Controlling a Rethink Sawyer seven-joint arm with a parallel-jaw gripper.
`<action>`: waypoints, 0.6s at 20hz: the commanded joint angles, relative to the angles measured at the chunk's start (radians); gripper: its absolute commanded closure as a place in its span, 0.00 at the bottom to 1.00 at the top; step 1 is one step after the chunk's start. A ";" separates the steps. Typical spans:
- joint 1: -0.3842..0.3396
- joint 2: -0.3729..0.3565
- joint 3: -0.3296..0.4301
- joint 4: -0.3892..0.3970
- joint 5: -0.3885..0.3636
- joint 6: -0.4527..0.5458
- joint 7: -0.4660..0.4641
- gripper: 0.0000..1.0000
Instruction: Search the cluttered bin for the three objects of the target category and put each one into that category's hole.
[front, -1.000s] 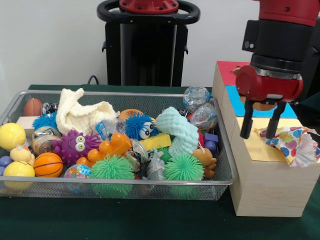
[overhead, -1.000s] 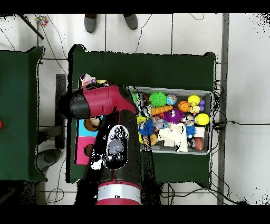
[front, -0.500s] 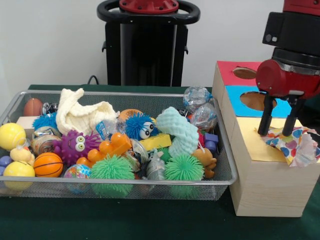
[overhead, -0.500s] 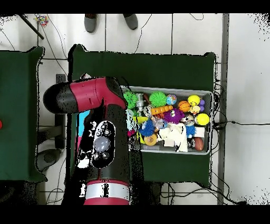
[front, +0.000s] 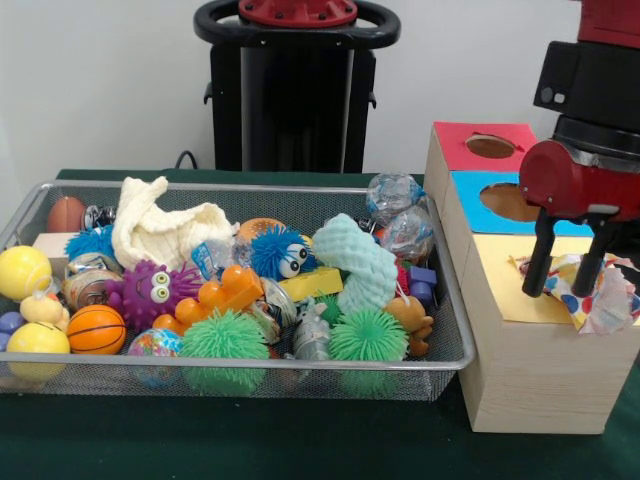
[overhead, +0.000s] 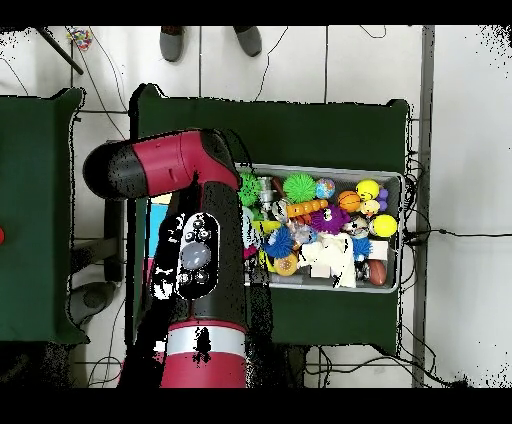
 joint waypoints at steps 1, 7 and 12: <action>-0.050 0.034 0.068 0.017 0.005 0.066 0.061 0.00; -0.032 0.027 0.026 0.035 -0.032 -0.019 0.102 0.00; -0.028 0.018 0.016 0.046 -0.043 -0.044 0.106 0.00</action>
